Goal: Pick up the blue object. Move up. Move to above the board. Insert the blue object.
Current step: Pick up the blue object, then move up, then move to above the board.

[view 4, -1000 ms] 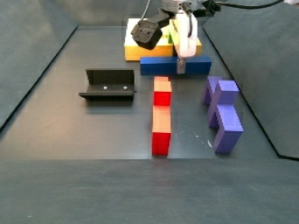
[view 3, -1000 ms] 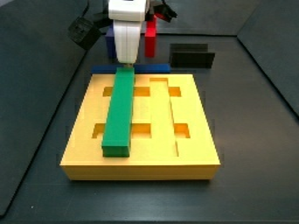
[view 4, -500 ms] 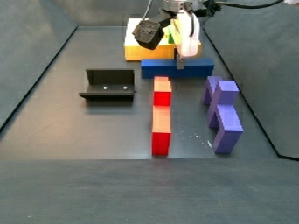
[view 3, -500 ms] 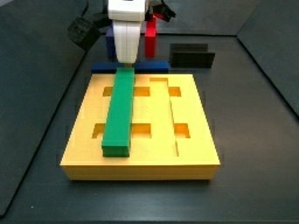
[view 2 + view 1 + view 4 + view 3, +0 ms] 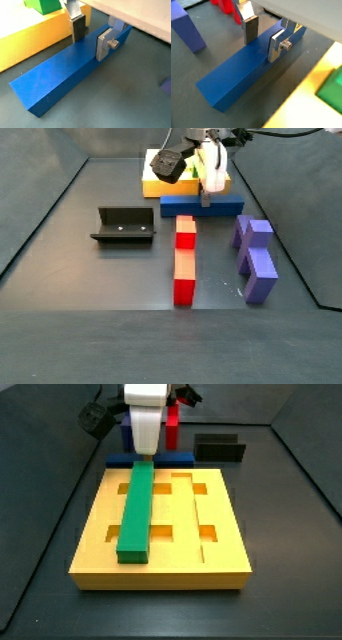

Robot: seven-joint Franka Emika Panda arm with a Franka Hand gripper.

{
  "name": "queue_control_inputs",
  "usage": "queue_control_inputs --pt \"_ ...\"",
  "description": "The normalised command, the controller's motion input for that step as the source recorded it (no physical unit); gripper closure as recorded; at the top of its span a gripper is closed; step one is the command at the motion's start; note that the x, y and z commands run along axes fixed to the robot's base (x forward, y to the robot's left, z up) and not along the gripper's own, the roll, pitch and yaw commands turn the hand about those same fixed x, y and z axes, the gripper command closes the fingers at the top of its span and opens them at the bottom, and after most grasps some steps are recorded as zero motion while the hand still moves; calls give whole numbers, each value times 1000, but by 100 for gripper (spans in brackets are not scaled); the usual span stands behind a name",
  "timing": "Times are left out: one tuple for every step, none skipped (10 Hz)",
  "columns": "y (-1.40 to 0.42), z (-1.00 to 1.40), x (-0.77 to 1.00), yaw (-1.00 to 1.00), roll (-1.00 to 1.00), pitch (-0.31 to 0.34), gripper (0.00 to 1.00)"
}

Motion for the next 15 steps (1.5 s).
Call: queue_control_inputs --pt "0 0 0 0 0 0 100" --pt "0 0 0 0 0 0 100" --pt "0 0 0 0 0 0 100" --pt "0 0 0 0 0 0 100" --pt "0 0 0 0 0 0 100" --pt "0 0 0 0 0 0 100" --pt "0 0 0 0 0 0 100" --pt "0 833 0 0 0 0 100" --pt "45 821 -65 18 10 56 100" --pt "41 698 -99 21 -8 86 100" --pt "9 328 -47 5 -87 60 100" --pt "0 1400 0 0 0 0 100" --pt "-9 1400 -7 -7 -2 23 100" --pt "-10 1400 -36 -16 -65 37 100" --pt "1 1400 -5 -11 -86 25 100"
